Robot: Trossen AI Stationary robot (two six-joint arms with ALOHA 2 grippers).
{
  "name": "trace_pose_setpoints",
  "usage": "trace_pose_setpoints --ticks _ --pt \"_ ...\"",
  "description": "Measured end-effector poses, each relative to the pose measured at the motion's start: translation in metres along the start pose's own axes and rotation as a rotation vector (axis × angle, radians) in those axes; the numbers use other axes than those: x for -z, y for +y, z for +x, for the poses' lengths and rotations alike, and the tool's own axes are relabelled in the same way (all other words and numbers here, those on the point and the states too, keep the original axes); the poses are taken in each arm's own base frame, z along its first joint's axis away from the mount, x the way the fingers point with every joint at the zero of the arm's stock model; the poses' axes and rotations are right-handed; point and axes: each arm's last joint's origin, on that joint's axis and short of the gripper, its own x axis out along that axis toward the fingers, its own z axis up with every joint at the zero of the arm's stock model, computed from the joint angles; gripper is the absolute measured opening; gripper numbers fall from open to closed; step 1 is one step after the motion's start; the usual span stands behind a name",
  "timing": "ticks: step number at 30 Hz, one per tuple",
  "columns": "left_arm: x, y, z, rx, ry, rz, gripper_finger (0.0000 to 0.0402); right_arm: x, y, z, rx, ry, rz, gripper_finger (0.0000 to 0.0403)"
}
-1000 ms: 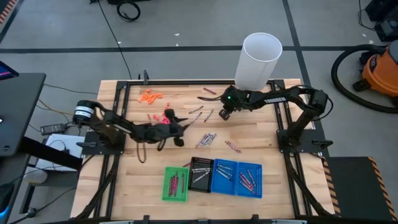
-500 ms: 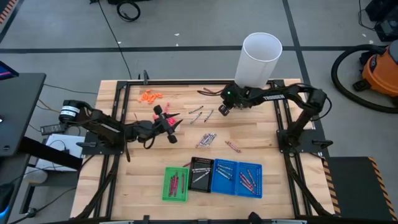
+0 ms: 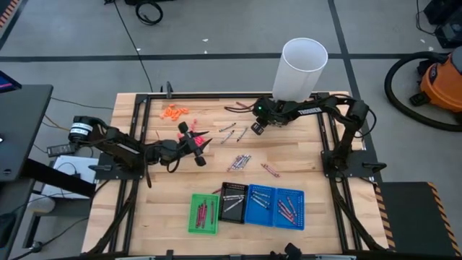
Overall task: Sort crayons
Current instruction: Put the black crayon into the left blue bin
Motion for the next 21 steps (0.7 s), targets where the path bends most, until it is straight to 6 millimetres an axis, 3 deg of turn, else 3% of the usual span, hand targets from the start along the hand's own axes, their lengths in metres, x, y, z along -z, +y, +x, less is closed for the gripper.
trace_pose_setpoints --ticks 6,21 --pt "0.001 0.000 0.000 0.002 0.005 0.007 0.0157 0.005 0.001 0.000 -0.034 0.059 -0.016 0.0098" --pt "0.001 0.000 0.000 0.003 0.007 0.011 0.0157 0.017 0.032 -0.012 -0.177 0.142 -0.166 0.0098"
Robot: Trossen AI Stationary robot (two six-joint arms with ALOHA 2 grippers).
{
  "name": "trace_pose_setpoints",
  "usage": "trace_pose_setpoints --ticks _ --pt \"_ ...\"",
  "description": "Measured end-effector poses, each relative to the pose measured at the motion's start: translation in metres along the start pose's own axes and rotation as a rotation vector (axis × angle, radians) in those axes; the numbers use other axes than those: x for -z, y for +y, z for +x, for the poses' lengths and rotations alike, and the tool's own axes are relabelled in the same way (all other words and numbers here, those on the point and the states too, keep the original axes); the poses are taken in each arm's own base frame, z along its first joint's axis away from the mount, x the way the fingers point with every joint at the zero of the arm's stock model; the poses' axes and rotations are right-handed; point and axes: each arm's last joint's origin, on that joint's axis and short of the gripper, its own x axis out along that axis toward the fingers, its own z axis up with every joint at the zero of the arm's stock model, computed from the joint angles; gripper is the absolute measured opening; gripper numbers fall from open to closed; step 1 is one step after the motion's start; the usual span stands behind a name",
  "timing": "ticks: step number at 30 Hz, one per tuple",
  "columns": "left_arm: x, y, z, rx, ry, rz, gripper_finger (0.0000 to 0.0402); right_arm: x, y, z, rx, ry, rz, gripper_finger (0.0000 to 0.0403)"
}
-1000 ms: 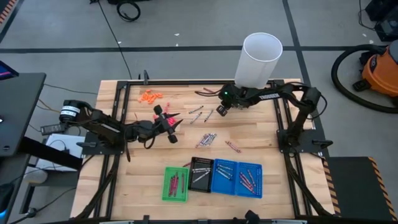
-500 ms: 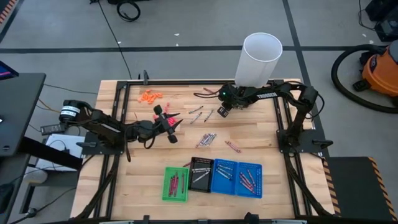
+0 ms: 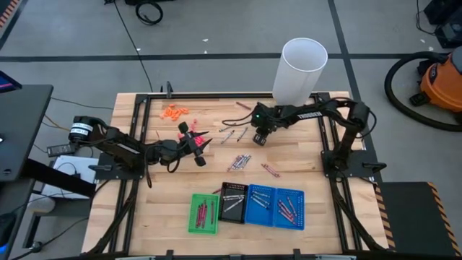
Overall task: Sort crayons
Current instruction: Put the black crayon into the left blue bin
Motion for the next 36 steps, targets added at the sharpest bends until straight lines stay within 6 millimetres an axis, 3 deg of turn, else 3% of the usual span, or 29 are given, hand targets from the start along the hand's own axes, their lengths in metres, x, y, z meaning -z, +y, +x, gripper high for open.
trace_pose_setpoints --ticks 11,18,29,36 --pt "0.000 0.000 0.000 0.000 0.000 0.000 0.0157 0.007 -0.001 -0.025 -0.013 0.043 -0.083 0.0098" --pt "0.000 0.000 0.000 0.000 -0.001 -0.001 0.0157 0.015 0.000 -0.026 -0.044 0.128 -0.174 0.0100" --pt "0.000 0.000 0.000 0.000 -0.001 -0.001 0.0157 0.018 0.004 -0.029 -0.100 0.151 -0.251 0.0156" --pt "0.000 0.000 0.000 0.000 0.000 -0.001 0.0157 0.030 0.004 -0.022 -0.107 0.174 -0.283 0.0140"
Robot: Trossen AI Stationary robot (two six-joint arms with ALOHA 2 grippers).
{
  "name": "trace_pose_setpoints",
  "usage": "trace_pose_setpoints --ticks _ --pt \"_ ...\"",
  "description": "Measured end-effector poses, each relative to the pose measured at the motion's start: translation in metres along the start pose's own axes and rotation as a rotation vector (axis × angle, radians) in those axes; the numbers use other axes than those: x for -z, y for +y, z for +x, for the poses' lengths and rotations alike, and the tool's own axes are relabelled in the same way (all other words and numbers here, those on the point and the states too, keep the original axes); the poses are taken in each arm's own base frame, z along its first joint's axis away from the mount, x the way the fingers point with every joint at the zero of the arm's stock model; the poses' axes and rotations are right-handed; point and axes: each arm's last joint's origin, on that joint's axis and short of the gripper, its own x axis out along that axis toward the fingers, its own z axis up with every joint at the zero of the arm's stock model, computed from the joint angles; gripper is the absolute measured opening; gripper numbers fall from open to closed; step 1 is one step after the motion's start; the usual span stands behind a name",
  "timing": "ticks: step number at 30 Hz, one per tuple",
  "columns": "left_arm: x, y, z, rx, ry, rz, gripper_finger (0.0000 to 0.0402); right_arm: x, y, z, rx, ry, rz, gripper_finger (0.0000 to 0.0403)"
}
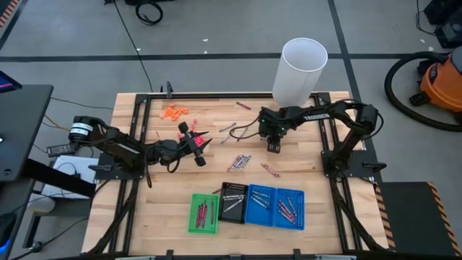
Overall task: Sort crayons
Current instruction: Put the black crayon into the left blue bin
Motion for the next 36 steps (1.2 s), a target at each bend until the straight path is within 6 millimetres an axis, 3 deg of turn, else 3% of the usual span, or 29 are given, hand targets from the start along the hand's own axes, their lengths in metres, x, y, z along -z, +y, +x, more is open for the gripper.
trace_pose_setpoints --ticks 12,25,36 --pt "0.000 0.000 0.000 0.000 0.000 0.000 0.0157 0.004 0.002 0.002 -0.008 0.013 -0.004 0.0019" --pt "0.000 0.000 0.000 0.000 0.000 0.000 0.0157 -0.019 0.027 -0.014 -0.048 0.005 -0.053 0.0031" --pt "0.000 0.000 0.000 0.000 0.000 0.000 0.0157 -0.045 0.069 -0.038 -0.205 -0.072 -0.086 0.0031"
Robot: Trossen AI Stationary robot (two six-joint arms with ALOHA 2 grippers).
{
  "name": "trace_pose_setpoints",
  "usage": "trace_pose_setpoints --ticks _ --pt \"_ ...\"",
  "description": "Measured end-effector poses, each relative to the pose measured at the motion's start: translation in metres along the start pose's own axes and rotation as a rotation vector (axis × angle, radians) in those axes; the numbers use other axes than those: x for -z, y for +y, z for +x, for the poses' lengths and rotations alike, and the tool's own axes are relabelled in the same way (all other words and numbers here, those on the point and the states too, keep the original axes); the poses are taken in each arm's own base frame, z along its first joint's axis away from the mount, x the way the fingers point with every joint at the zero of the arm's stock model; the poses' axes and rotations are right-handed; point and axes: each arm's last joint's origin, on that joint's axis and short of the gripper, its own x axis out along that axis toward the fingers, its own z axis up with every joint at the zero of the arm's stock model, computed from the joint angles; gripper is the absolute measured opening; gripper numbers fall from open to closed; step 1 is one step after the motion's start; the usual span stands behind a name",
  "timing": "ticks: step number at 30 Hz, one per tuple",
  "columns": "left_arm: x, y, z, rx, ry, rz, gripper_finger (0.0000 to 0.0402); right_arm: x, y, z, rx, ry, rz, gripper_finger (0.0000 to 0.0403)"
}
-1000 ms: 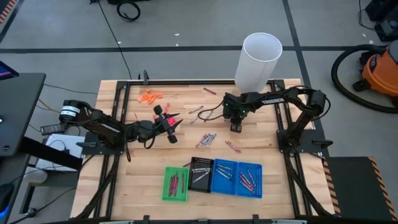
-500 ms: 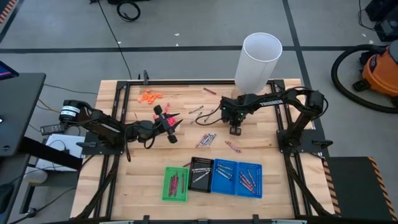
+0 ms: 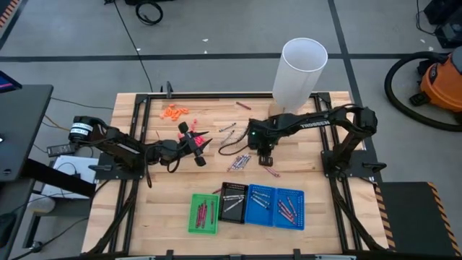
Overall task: Sort crayons
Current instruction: Put the black crayon into the left blue bin
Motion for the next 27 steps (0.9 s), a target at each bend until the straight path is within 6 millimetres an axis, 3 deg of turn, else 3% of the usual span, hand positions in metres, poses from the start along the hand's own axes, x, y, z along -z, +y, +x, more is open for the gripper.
trace_pose_setpoints --ticks 13,27 --pt "0.000 0.000 0.000 0.000 0.000 -0.004 0.0157 -0.012 0.065 -0.002 -0.122 -0.015 -0.012 0.0032" --pt "0.001 0.000 0.000 0.001 0.007 -0.178 0.0157 0.000 0.155 -0.004 -0.014 -0.067 0.020 0.0032"
